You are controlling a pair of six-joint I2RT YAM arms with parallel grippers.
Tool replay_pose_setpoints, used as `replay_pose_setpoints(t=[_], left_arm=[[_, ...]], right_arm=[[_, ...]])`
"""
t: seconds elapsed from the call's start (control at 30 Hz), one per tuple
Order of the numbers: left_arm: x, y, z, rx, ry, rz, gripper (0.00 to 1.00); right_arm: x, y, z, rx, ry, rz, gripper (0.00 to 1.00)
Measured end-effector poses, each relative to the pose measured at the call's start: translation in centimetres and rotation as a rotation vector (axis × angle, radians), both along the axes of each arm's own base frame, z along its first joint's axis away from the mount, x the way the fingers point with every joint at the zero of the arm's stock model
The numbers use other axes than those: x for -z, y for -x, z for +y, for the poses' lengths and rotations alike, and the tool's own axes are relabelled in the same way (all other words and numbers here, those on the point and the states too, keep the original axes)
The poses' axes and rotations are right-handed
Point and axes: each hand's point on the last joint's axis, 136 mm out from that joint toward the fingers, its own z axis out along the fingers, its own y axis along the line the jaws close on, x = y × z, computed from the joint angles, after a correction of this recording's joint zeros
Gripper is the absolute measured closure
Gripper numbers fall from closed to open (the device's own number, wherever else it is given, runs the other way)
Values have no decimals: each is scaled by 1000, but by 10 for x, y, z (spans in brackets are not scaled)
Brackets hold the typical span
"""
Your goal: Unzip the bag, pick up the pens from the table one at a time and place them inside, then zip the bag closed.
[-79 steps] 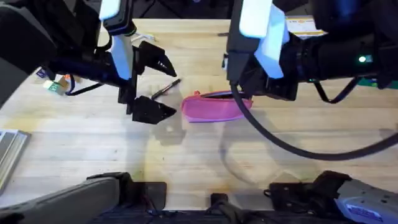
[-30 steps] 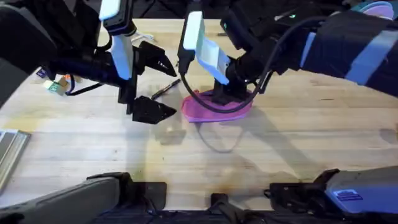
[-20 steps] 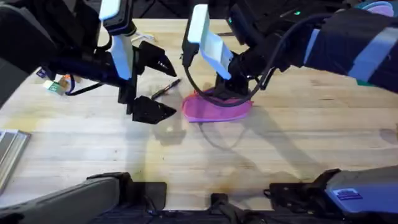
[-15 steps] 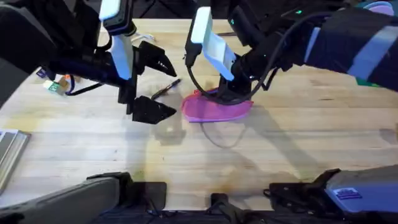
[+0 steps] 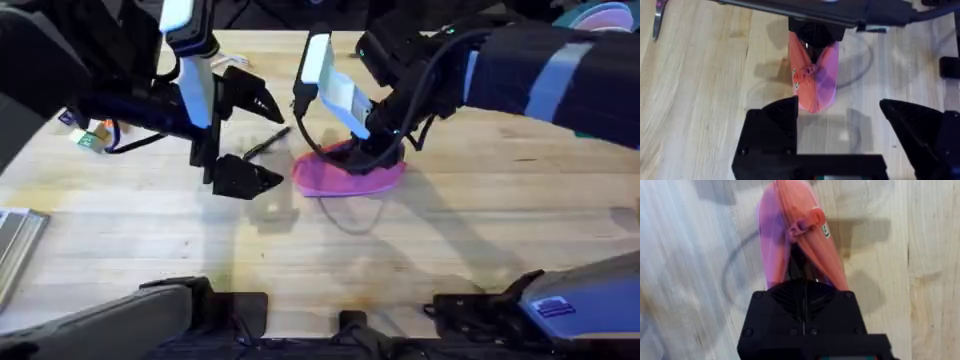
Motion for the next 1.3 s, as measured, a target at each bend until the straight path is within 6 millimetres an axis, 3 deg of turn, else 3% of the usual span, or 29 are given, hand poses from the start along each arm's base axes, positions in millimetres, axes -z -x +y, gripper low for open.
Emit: replay_pose_setpoints(t=[0.07,0.27,0.3,0.97,1.13,1.3], left_arm=[[0,0,0,0,0,0,7],[0,0,0,0,0,0,7],[0,0,0,0,0,0,8],[0,-3,0,0,-3,-16,7],[1,-3,1,-1,-12,-14,7],[4,-4,5,-11,-45,-11,7]], right_arm=[[0,0,0,0,0,0,912],[0,0,0,-2,0,-1,86],[0,0,0,-4,0,-2,26],[-4,0,0,56,-8,13,4],[-23,1,0,116,-47,-8,4],[-60,3,-1,159,-120,-75,4]])
